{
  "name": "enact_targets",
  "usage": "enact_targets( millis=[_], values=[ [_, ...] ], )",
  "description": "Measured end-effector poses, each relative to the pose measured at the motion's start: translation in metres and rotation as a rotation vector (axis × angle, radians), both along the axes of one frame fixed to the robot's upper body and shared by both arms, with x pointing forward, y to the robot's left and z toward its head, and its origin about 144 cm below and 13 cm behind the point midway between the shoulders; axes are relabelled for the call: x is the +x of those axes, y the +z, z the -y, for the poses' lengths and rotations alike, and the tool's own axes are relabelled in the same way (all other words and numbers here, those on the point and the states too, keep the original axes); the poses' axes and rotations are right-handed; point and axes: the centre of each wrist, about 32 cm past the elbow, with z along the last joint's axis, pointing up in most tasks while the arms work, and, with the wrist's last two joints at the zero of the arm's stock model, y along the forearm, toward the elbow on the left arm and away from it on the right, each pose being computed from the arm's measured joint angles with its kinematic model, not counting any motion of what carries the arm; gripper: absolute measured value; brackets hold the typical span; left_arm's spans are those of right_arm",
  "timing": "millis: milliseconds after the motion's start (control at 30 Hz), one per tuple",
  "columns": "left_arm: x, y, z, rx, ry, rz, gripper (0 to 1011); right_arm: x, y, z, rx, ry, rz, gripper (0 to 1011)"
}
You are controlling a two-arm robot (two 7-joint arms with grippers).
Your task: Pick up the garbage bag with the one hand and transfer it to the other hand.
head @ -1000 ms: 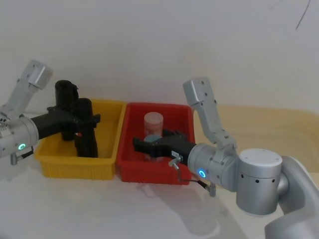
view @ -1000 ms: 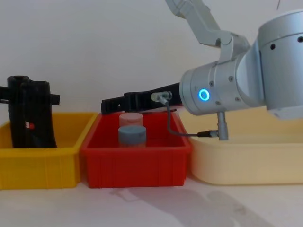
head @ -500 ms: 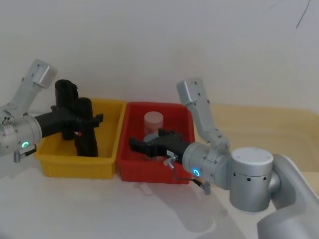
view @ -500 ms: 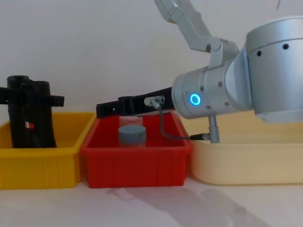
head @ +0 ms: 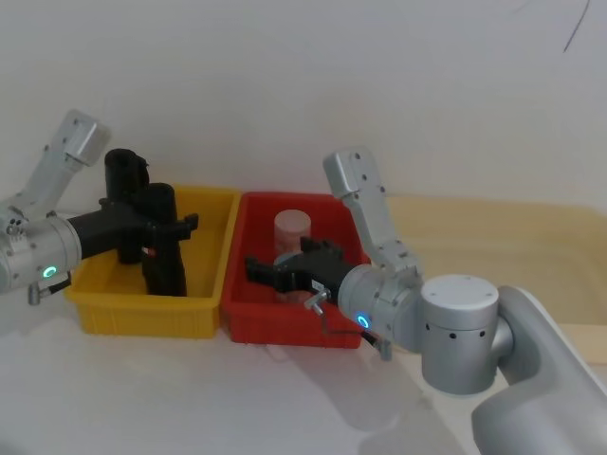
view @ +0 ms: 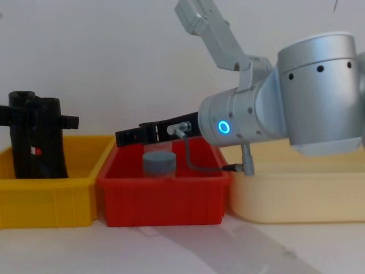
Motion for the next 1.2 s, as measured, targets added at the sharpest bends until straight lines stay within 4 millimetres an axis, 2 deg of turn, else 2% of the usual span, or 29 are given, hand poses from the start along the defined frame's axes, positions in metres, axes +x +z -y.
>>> enact_targets(
  millis=[433, 1200],
  values=[
    [0.001, 0.0, 0.0, 0.001, -0.002, 0.0, 1001, 0.01, -0.005, -0.002, -0.038, -0.016, 0.014, 1001],
    [0.001, 0.0, 0.0, 0.001, -0.003, 0.001, 1001, 0.023, -0.009, 0.008, -0.09, -0.028, -0.025, 1001]
  ],
)
